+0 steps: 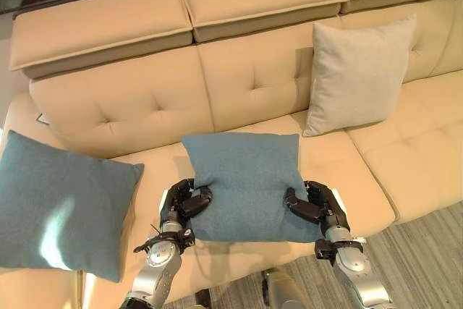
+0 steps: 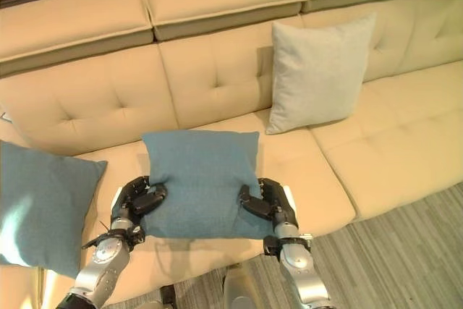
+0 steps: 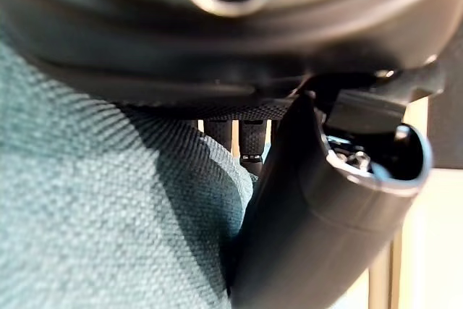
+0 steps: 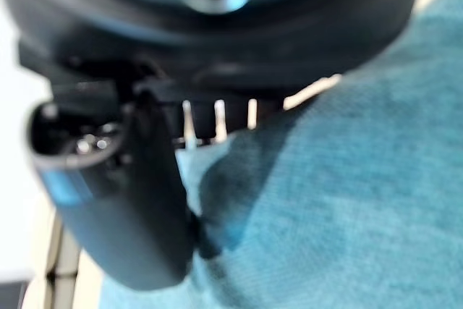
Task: Pick up all the scattered cushions and arrange them neatly on the sofa.
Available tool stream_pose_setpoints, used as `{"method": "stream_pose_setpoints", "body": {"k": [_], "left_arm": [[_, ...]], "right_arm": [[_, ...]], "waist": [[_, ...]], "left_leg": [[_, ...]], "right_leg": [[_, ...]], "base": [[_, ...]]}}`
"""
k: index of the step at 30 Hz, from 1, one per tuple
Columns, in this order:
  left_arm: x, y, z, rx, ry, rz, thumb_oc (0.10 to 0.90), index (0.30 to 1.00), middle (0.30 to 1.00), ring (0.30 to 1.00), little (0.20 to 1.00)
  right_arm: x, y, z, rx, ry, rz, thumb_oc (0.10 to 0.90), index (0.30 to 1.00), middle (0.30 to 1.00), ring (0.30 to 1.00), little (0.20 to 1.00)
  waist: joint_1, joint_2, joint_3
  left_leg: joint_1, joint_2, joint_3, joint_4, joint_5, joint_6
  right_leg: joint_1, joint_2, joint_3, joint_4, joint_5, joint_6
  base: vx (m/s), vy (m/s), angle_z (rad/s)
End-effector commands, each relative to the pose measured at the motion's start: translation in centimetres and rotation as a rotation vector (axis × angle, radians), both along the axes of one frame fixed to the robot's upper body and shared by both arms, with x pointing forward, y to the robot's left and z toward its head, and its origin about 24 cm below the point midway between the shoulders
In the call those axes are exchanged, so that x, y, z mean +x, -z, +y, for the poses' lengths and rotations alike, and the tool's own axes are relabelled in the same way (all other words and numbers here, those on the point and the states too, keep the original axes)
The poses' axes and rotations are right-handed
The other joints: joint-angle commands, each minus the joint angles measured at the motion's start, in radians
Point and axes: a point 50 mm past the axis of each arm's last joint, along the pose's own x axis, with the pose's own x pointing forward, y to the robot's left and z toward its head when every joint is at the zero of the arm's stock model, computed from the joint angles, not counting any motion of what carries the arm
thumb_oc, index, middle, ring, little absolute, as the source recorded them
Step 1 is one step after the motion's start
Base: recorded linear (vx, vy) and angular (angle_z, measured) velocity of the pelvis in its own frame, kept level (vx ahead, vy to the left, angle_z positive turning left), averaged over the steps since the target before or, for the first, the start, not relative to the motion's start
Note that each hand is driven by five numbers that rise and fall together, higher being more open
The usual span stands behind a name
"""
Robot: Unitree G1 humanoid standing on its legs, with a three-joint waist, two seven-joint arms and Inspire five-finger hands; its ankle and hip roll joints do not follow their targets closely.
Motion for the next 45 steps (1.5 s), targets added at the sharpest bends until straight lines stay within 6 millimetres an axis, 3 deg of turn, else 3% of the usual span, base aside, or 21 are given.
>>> {"method": "stream_pose_setpoints", "body": {"k": [1, 2, 4, 6, 8, 10, 13, 17, 21, 30, 35, 39, 45], "left_arm": [[2.4, -6.8, -4.1, -0.128, 0.181, -0.381, 0.4, 0.3, 0.3, 0.3, 0.3], [2.3, -6.8, -4.4, -0.142, 0.191, -0.376, 0.4, 0.3, 0.3, 0.3, 0.3], [2.2, -6.7, -4.7, -0.14, 0.197, -0.369, 0.4, 0.3, 0.3, 0.3, 0.3], [2.4, -6.9, -4.8, -0.141, 0.202, -0.376, 0.4, 0.3, 0.3, 0.3, 0.3], [2.5, -7.0, -4.9, -0.123, 0.214, -0.38, 0.4, 0.3, 0.3, 0.3, 0.3], [2.6, -7.2, -5.1, -0.122, 0.221, -0.388, 0.4, 0.3, 0.3, 0.3, 0.3], [2.8, -7.7, -5.0, -0.083, 0.227, -0.414, 0.4, 0.3, 0.3, 0.3, 0.3], [2.8, -8.2, -4.4, -0.005, 0.234, -0.446, 0.4, 0.3, 0.3, 0.3, 0.3], [3.0, -9.6, -3.3, 0.072, 0.196, -0.517, 0.4, 0.3, 0.3, 0.3, 0.3], [2.8, -12.3, -1.6, 0.131, 0.026, -0.664, 0.4, 0.3, 0.3, 0.3, 0.3], [3.2, -13.6, -1.8, 0.172, -0.024, -0.728, 0.4, 0.3, 0.3, 0.3, 0.3], [4.9, -18.2, -2.1, 0.301, -0.124, -0.932, 0.4, 0.3, 0.3, 0.3, 0.3], [5.2, -21.4, -1.6, 0.364, -0.248, -1.076, 0.4, 0.3, 0.3, 0.3, 0.3]], "right_arm": [[1.9, -6.7, 1.7, 0.031, -0.096, -0.373, 0.4, 0.3, 0.3, 0.3, 0.3], [1.6, -6.7, 1.1, 0.012, -0.087, -0.374, 0.4, 0.3, 0.3, 0.3, 0.3], [1.4, -6.8, 0.7, -0.004, -0.077, -0.371, 0.4, 0.3, 0.3, 0.3, 0.3], [1.3, -6.9, 0.4, -0.012, -0.066, -0.371, 0.4, 0.3, 0.3, 0.3, 0.3], [1.2, -6.9, 0.1, -0.014, -0.046, -0.376, 0.4, 0.3, 0.3, 0.3, 0.3], [1.0, -6.9, -0.1, -0.013, -0.03, -0.375, 0.4, 0.3, 0.3, 0.3, 0.3], [0.9, -6.7, -0.2, -0.001, 0.0, -0.376, 0.4, 0.3, 0.3, 0.3, 0.3], [1.0, -6.8, 0.0, 0.008, 0.016, -0.392, 0.4, 0.3, 0.3, 0.3, 0.3], [1.8, -8.5, 1.1, -0.007, 0.0, -0.486, 0.4, 0.3, 0.3, 0.3, 0.3], [2.6, -12.8, 2.8, -0.138, -0.005, -0.719, 0.4, 0.3, 0.3, 0.3, 0.3], [3.1, -14.8, 3.5, -0.202, 0.021, -0.836, 0.4, 0.3, 0.3, 0.3, 0.3], [4.1, -18.2, 4.7, -0.271, 0.075, -1.022, 0.4, 0.3, 0.3, 0.3, 0.3], [4.7, -21.0, 5.7, -0.335, 0.128, -1.172, 0.4, 0.3, 0.3, 0.3, 0.3]], "waist": [[-0.029, -0.056, -0.139], [-0.031, -0.067, -0.137], [-0.038, -0.078, -0.134], [-0.029, -0.08, -0.128], [-0.027, -0.08, -0.131], [-0.039, -0.059, -0.132], [-0.041, -0.05, -0.142], [-0.04, -0.038, -0.162], [-0.023, -0.036, -0.169], [0.021, -0.031, -0.157], [0.034, -0.028, -0.142], [0.045, -0.028, -0.122], [0.062, -0.03, -0.128]], "left_leg": [[-0.013, 0.011, -0.041, 0.129, -0.115, -0.043], [-0.043, 0.037, -0.012, 0.206, -0.074, -0.034], [-0.07, 0.042, 0.04, 0.267, -0.078, -0.018], [-0.107, -0.028, 0.017, 0.28, -0.146, 0.005], [-0.144, -0.081, 0.025, 0.238, -0.15, 0.013], [-0.101, -0.094, 0.051, 0.135, -0.136, 0.011], [-0.095, -0.122, 0.013, 0.081, -0.121, 0.018], [-0.051, -0.126, 0.037, -0.01, -0.097, 0.025], [-0.079, -0.131, 0.039, -0.028, -0.102, 0.03], [-0.123, -0.122, 0.021, -0.028, -0.094, 0.02], [-0.133, -0.119, 0.012, -0.028, -0.089, 0.016], [-0.164, -0.118, -0.002, -0.028, -0.082, 0.012], [-0.205, -0.116, -0.019, -0.028, -0.074, 0.011]], "right_leg": [[0.05, -0.053, 0.041, 0.005, -0.111, 0.054], [0.082, -0.044, 0.034, -0.004, -0.129, 0.03], [0.105, -0.04, 0.025, -0.006, -0.142, 0.011], [0.121, -0.033, 0.032, -0.004, -0.158, 0.008], [0.139, -0.029, 0.021, -0.013, -0.158, 0.01], [0.145, -0.009, 0.02, -0.01, -0.166, 0.017], [0.153, -0.006, 0.022, -0.025, -0.164, 0.025], [0.173, -0.003, 0.03, -0.078, -0.148, 0.033], [0.166, -0.003, 0.036, -0.168, -0.101, 0.052], [0.132, -0.01, -0.003, -0.175, -0.112, 0.07], [0.127, -0.013, -0.017, -0.175, -0.115, 0.073], [0.095, -0.013, -0.026, -0.175, -0.106, 0.081], [0.058, -0.012, -0.034, -0.175, -0.1, 0.087]], "base": [[0.04, -0.252, 0.23], [0.03, -0.248, 0.3], [0.04, -0.246, 0.29], [0.05, -0.116, 0.1], [0.07, -0.06, 0.0], [0.08, 0.035, 0.12], [0.11, 0.053, 0.06], [0.11, 0.067, -0.09], [-0.04, 0.031, -0.14], [-0.02, 0.003, 0.08], [-0.03, -0.01, 0.17], [-0.08, -0.018, 0.11], [-0.03, -0.008, 0.04]]}}
